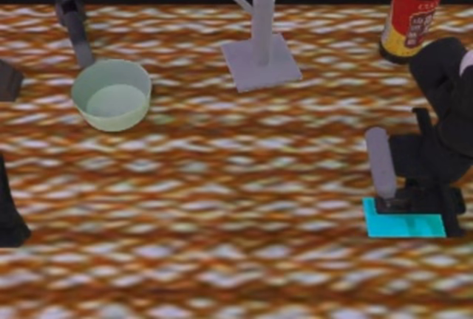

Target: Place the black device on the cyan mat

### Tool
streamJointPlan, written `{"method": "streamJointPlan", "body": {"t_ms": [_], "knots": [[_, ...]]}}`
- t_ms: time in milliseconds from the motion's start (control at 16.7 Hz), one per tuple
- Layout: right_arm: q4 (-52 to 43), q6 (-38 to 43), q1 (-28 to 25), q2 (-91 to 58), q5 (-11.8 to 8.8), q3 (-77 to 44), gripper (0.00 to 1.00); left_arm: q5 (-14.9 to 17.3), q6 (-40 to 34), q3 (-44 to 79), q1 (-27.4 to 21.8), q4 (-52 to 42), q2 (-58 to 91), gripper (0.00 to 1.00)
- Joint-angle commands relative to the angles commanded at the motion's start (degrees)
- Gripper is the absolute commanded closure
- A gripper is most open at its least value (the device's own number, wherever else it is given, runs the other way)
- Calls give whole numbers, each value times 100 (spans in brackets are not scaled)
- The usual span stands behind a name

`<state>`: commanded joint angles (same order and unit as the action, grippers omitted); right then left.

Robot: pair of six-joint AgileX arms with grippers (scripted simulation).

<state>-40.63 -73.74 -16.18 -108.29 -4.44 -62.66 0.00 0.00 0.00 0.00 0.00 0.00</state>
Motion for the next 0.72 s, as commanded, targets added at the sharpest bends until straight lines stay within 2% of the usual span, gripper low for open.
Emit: {"method": "streamJointPlan", "body": {"t_ms": [720], "knots": [[0,0,0,0,0,0,10,0,0,0,0,0,0,0]]}}
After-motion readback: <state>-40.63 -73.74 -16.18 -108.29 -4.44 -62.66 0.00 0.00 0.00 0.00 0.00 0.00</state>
